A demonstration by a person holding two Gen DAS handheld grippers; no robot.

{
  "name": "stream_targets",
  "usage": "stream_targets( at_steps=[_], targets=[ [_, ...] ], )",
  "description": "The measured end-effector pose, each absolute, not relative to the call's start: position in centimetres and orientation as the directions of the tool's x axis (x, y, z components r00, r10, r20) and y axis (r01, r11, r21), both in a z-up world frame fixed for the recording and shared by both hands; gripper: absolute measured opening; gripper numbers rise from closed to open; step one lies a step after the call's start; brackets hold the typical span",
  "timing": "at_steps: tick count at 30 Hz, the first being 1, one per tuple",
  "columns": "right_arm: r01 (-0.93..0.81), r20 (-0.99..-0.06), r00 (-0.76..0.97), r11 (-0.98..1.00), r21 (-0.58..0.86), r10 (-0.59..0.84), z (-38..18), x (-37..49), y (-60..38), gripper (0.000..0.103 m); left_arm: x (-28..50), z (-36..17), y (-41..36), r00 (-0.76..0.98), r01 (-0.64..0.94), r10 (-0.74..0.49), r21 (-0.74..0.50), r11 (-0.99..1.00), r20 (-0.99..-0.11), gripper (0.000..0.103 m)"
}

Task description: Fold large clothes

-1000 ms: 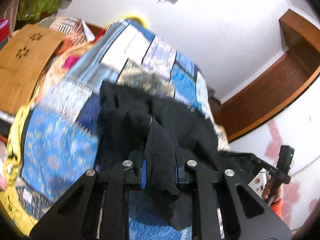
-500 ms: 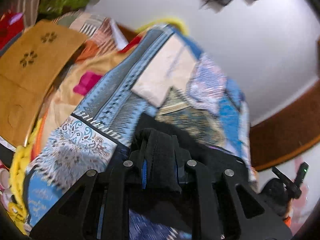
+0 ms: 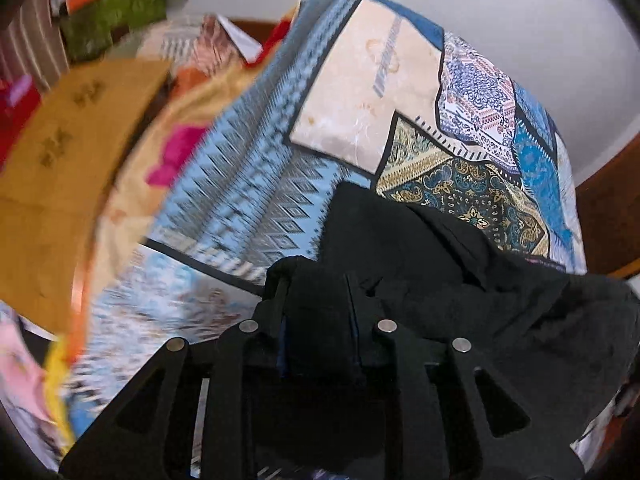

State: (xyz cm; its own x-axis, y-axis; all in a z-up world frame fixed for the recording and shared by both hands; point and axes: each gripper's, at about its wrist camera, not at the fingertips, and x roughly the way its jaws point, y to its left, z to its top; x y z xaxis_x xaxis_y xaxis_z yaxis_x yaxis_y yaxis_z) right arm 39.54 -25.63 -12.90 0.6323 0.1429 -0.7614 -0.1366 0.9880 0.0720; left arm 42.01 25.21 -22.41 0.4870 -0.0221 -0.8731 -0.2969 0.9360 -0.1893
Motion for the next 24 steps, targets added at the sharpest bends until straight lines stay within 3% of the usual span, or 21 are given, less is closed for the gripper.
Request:
stream_targets(
  at_steps=[3, 4, 6, 7, 8, 11, 13, 16, 21, 24],
  targets=[
    [-0.218, -0.738, 0.643, 0.973, 0.076, 0.202, -10.8, 36.5, -23.9, 0.006, 40.5, -19.7, 25.2, 0.517, -0.292, 0.019, -0.155, 0.944, -0.856, 0.026],
    [-0.24, -0.733, 0.643, 0.967, 0.083, 0.223, -10.3, 35.6, -23.4, 0.011, 40.2, -19.2, 25.3, 0.521, -0.293, 0.023, -0.153, 0.944, -0.853, 0.028],
    [-0.313, -0.718, 0.63, 0.943, 0.116, 0.297, -9.2, 33.1, -21.9, 0.03, 39.5, -18.1, 25.3, 0.525, -0.291, 0.032, -0.144, 0.946, -0.851, 0.03],
    [-0.339, -0.709, 0.626, 0.932, 0.127, 0.324, -8.7, 32.1, -21.3, 0.048, 39.0, -17.7, 25.3, 0.526, -0.284, 0.032, -0.14, 0.949, -0.85, 0.033],
    [-0.367, -0.697, 0.626, 0.921, 0.134, 0.351, -8.3, 30.9, -20.4, 0.057, 38.6, -17.5, 25.3, 0.525, -0.279, 0.032, -0.137, 0.951, -0.85, 0.034],
    [-0.441, -0.683, 0.602, 0.886, 0.146, 0.413, -7.6, 28.0, -17.8, 0.057, 37.5, -16.8, 25.3, 0.526, -0.273, 0.037, -0.128, 0.953, -0.85, 0.043],
    [-0.48, -0.693, 0.571, 0.864, 0.153, 0.44, -8.0, 26.8, -16.0, 0.057, 36.6, -15.8, 25.4, 0.553, -0.269, 0.058, -0.112, 0.956, -0.831, 0.061],
    [-0.517, -0.73, 0.52, 0.844, 0.144, 0.443, -10.0, 26.0, -13.2, 0.057, 35.4, -14.5, 25.4, 0.592, -0.245, 0.047, -0.125, 0.961, -0.804, 0.073],
    [-0.478, -0.805, 0.489, 0.875, 0.074, 0.336, -15.0, 28.1, -10.4, 0.058, 34.1, -13.8, 23.4, 0.616, -0.162, -0.004, -0.132, 0.978, -0.787, 0.074],
    [-0.433, -0.808, 0.487, 0.895, 0.107, 0.332, -16.2, 29.4, -10.9, 0.06, 33.8, -14.9, 20.6, 0.61, -0.074, -0.062, -0.135, 0.988, -0.79, 0.074]
  ],
)
